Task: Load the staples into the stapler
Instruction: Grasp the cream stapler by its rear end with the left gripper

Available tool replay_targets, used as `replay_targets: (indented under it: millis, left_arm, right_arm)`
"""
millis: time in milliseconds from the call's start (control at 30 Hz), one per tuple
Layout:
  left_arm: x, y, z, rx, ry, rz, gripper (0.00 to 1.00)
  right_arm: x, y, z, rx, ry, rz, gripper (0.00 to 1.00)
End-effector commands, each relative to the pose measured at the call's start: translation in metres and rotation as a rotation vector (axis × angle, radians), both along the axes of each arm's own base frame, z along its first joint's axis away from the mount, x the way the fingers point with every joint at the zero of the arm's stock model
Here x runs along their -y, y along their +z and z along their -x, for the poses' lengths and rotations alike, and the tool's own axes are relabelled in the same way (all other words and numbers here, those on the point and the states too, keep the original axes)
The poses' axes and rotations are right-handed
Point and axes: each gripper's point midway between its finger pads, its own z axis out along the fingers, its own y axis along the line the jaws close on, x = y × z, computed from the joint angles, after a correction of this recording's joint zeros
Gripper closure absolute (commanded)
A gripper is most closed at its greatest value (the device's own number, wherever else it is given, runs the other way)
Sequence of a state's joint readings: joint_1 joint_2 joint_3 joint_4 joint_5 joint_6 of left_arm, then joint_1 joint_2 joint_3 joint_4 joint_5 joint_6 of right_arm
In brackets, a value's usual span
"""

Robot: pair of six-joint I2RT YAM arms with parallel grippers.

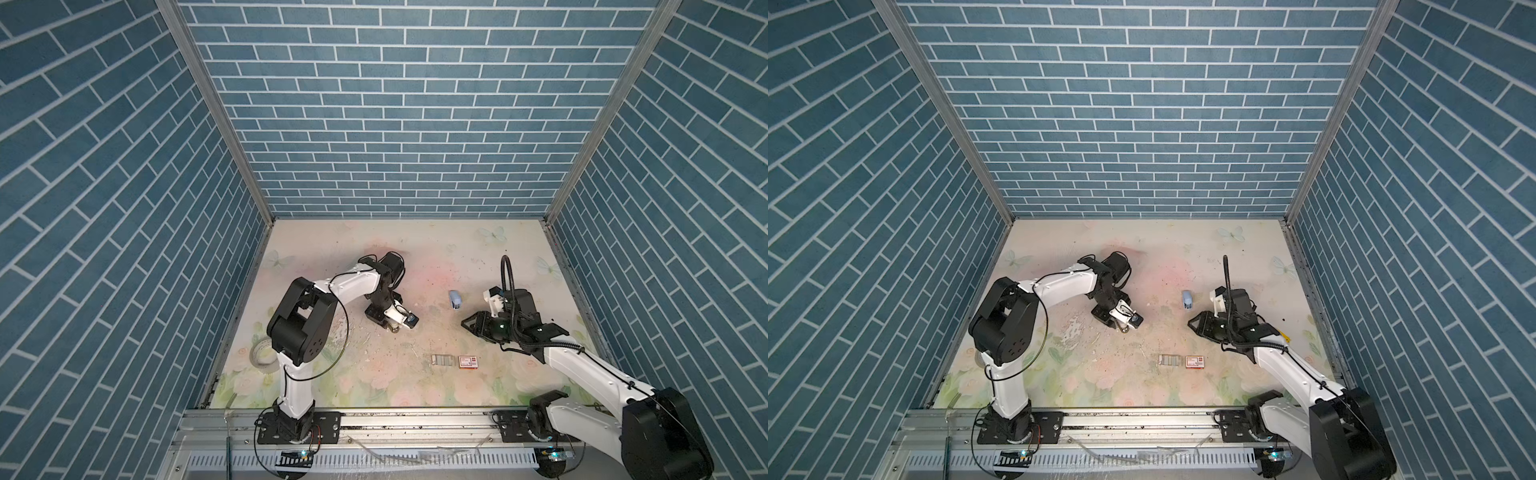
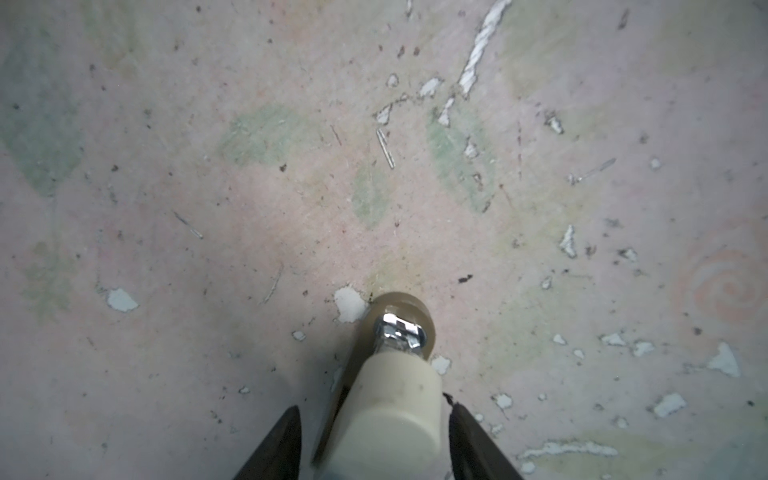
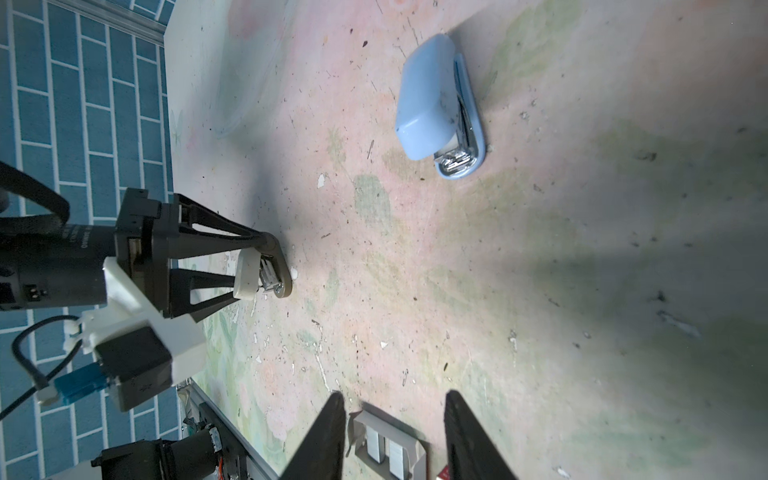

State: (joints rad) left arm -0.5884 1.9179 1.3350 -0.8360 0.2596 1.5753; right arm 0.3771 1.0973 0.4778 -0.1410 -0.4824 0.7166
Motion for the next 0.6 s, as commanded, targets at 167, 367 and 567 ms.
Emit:
replay_targets:
  millis: [167,367,567]
  left_arm:
    - [0.006,0.005,0.018,-0.059,0.127,0.034,0.46]
    - [0.005,-0.006,0.019,-0.054,0.128,0.026,0.55]
    - [0.008,-0.001,0.018,-0.042,0.130,0.046,0.66]
  right_arm:
    - [-0.006,0.007,-0.014,0.036,0.004,-0.023,0.60]
    - [-0.006,0.008,-0.014,0.036,0.005,-0.027,0.60]
    - [-0.005,0.008,-0.012,0.038,0.000,-0.028,0.60]
